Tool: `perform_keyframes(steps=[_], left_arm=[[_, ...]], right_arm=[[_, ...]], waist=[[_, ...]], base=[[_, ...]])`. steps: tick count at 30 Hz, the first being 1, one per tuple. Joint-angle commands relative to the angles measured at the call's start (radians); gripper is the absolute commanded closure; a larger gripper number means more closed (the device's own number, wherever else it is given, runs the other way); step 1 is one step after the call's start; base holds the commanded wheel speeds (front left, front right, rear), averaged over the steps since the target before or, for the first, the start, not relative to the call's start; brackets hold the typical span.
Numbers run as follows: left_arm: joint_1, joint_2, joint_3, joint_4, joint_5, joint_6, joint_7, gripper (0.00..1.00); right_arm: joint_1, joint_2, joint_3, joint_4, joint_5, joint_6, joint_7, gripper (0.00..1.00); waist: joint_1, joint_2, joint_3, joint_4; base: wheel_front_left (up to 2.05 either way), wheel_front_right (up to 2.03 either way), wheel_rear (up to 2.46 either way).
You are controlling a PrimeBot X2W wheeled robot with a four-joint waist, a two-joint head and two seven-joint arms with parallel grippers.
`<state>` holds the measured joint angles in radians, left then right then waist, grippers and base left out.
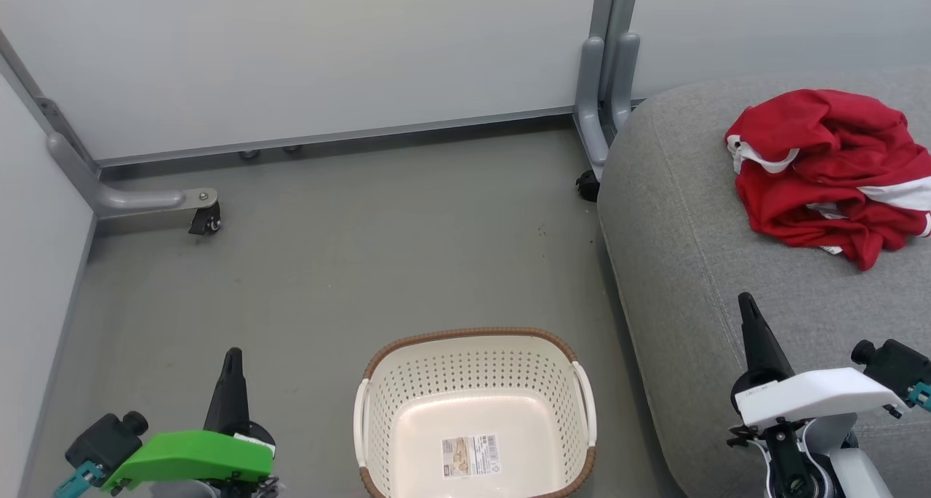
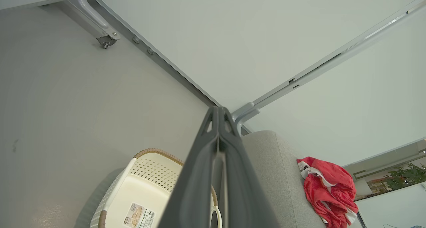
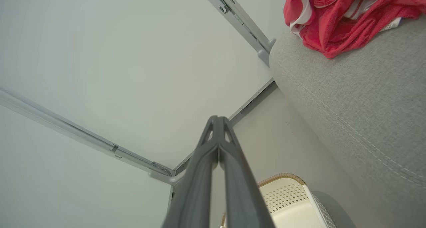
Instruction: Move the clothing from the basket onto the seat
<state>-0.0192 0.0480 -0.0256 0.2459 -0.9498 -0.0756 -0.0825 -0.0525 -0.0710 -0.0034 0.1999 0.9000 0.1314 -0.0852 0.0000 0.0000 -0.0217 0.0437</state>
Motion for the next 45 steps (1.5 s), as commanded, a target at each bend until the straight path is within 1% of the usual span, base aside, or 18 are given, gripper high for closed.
perform_keyframes(steps=[1,21,45], left_arm=[[-0.033,0.007,0.011,-0.01,-0.034,-0.008,0.007,1.0],[-0.054,0.008,0.051,-0.008,-0.235,-0.024,0.066,1.0],[-0.074,0.008,0.091,-0.005,-0.433,-0.041,0.125,1.0]], right_arm=[[-0.03,-0.001,-0.008,-0.007,0.034,0.0,0.009,1.0],[-0.04,0.004,-0.039,0.009,0.252,0.0,0.068,1.0],[-0.049,0.009,-0.07,0.026,0.465,0.0,0.128,1.0]], waist=[[0.0,0.0,0.001,-0.001],[0.0,0.0,0.007,-0.011],[0.0,0.0,0.014,-0.024]], base=[[0.0,0.0,0.0],[0.0,0.0,0.0],[0.0,0.0,0.0]])
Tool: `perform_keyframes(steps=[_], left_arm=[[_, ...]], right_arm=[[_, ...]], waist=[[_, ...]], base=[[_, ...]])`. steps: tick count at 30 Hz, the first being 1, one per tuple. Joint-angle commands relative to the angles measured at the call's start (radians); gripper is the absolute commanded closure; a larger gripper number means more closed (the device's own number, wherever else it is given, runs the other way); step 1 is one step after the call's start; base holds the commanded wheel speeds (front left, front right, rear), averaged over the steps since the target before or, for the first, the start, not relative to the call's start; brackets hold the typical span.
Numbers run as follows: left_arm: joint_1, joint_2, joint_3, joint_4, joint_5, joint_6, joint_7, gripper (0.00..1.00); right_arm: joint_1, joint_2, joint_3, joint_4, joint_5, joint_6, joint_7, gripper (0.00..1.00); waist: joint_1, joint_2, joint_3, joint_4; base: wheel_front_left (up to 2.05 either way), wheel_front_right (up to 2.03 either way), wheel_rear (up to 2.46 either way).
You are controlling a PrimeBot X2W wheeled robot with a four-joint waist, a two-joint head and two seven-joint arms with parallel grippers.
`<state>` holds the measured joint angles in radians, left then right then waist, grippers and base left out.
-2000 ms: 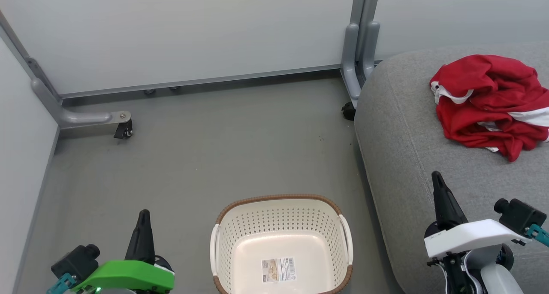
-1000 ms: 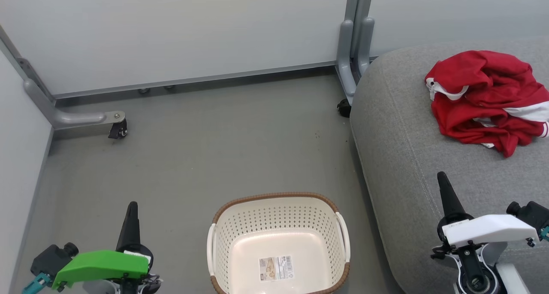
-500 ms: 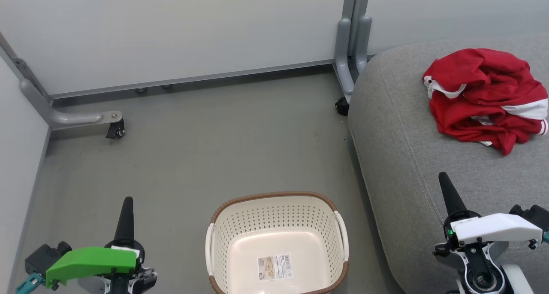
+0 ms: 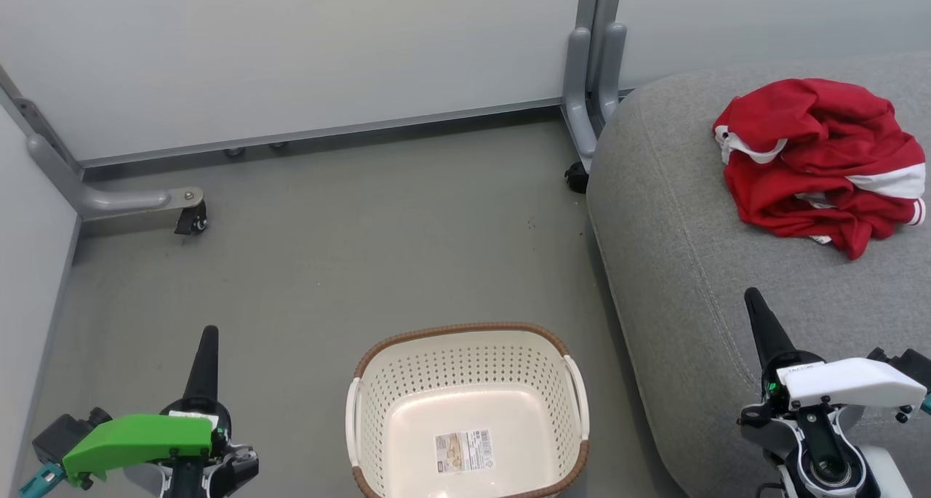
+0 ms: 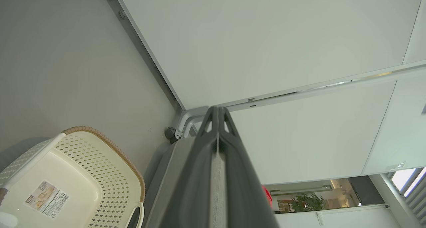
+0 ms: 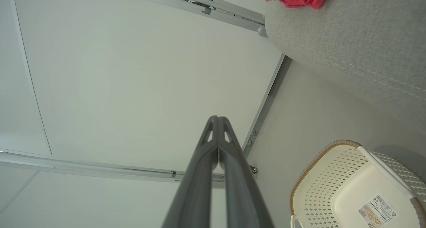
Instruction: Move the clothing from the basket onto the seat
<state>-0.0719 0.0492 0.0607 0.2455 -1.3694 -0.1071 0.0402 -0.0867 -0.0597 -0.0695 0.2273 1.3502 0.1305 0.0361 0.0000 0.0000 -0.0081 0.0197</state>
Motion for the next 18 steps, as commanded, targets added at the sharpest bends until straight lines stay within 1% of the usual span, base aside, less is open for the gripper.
perform_keyframes(steps=[1,18], left_arm=[[-0.022,0.007,0.007,-0.005,-0.022,-0.009,0.005,1.0],[-0.035,0.007,0.03,-0.003,-0.138,-0.018,0.04,1.0]], right_arm=[[-0.015,-0.002,-0.005,-0.001,0.024,0.001,0.008,1.0],[-0.022,0.002,-0.025,0.009,0.15,0.0,0.045,1.0]], waist=[[0.0,0.0,0.0,-0.001],[0.0,0.0,0.006,-0.01]], base=[[0.0,0.0,0.0],[0.0,0.0,0.0]])
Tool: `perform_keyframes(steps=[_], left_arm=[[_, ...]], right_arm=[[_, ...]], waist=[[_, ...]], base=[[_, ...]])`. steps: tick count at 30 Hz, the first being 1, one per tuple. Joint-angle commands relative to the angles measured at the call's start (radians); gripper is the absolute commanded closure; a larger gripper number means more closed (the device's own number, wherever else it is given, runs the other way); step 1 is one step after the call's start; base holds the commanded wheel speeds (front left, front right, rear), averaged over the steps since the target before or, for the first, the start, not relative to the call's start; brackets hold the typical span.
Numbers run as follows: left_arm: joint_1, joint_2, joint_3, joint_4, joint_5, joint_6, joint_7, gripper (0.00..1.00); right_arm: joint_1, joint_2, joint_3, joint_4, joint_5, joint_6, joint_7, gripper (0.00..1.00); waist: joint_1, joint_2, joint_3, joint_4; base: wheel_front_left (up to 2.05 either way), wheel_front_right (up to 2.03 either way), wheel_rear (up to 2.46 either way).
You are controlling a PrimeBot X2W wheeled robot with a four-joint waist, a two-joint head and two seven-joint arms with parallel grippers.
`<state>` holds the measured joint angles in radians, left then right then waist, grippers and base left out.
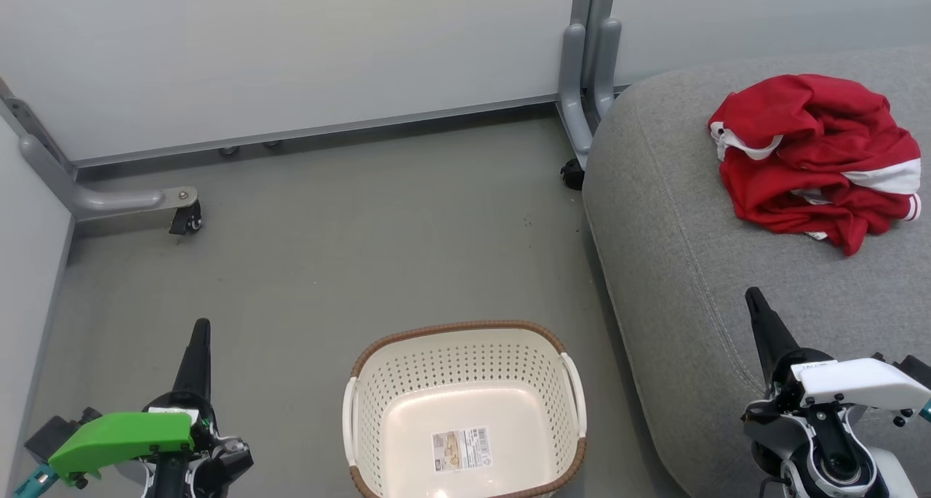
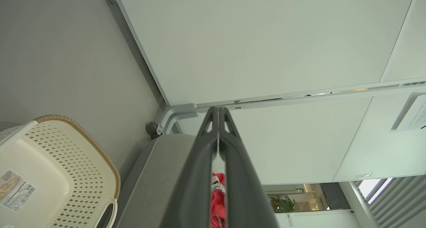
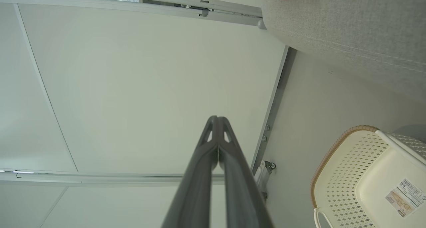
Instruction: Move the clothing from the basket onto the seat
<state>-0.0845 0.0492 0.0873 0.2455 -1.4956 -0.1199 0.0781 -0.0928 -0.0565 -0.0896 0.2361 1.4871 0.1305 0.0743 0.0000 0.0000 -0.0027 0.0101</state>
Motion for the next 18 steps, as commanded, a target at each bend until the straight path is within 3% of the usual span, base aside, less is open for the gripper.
perform_keyframes(steps=[1,18], left_arm=[[-0.023,0.007,0.005,-0.002,-0.021,-0.005,0.005,1.0],[-0.031,0.007,0.027,0.0,-0.122,-0.014,0.036,1.0]], right_arm=[[-0.017,-0.001,-0.006,0.001,0.021,0.0,0.007,1.0],[-0.018,0.002,-0.022,0.01,0.132,0.0,0.039,1.0]], waist=[[0.0,0.0,0.0,-0.001],[0.0,0.0,0.006,-0.01]], base=[[0.0,0.0,0.0],[0.0,0.0,0.0]])
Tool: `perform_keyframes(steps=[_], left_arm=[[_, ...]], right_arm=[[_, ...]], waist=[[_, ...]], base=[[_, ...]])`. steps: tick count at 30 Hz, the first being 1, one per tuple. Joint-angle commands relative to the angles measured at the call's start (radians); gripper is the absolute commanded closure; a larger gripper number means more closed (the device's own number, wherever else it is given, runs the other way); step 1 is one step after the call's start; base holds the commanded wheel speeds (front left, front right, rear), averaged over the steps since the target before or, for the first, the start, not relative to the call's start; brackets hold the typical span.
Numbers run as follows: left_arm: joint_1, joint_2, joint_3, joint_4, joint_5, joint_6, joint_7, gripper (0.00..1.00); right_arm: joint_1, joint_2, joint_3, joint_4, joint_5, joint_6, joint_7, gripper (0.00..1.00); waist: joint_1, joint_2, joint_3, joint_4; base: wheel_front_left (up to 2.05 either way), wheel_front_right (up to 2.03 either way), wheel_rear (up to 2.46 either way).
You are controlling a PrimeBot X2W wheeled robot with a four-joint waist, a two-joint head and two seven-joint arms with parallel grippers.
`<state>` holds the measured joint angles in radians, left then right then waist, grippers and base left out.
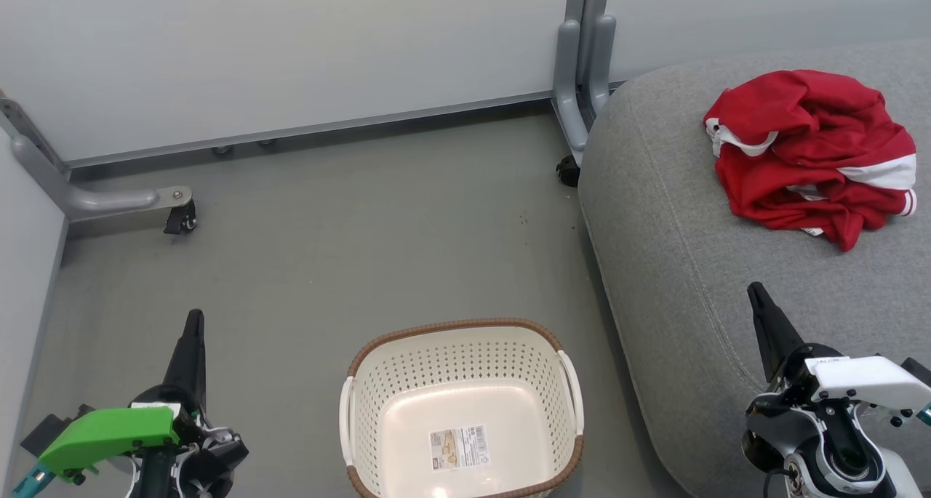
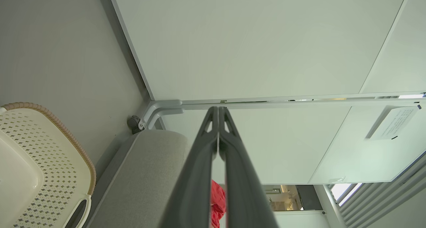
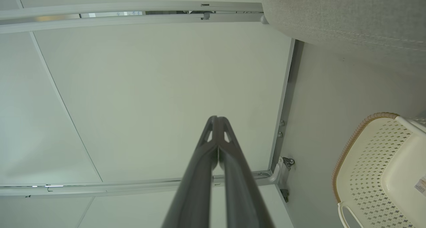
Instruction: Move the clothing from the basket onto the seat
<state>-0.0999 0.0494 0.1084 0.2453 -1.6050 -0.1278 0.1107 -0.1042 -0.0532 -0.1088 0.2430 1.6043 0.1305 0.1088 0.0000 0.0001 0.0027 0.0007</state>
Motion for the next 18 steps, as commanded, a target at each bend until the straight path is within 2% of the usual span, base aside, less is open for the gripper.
perform_keyframes(steps=[1,18], left_arm=[[-0.016,0.007,0.007,0.0,-0.014,-0.006,0.003,1.0],[-0.014,0.006,0.007,0.0,-0.01,-0.006,0.004,1.0]], right_arm=[[-0.007,-0.001,-0.003,0.003,0.017,0.0,0.005,1.0],[-0.007,0.0,-0.004,0.003,0.012,0.0,0.005,1.0]], waist=[[0.0,-0.0001,0.0,-0.001],[0.0,-0.0001,0.0,-0.001]], base=[[0.0,0.0,0.0],[0.0,0.0,0.0]])
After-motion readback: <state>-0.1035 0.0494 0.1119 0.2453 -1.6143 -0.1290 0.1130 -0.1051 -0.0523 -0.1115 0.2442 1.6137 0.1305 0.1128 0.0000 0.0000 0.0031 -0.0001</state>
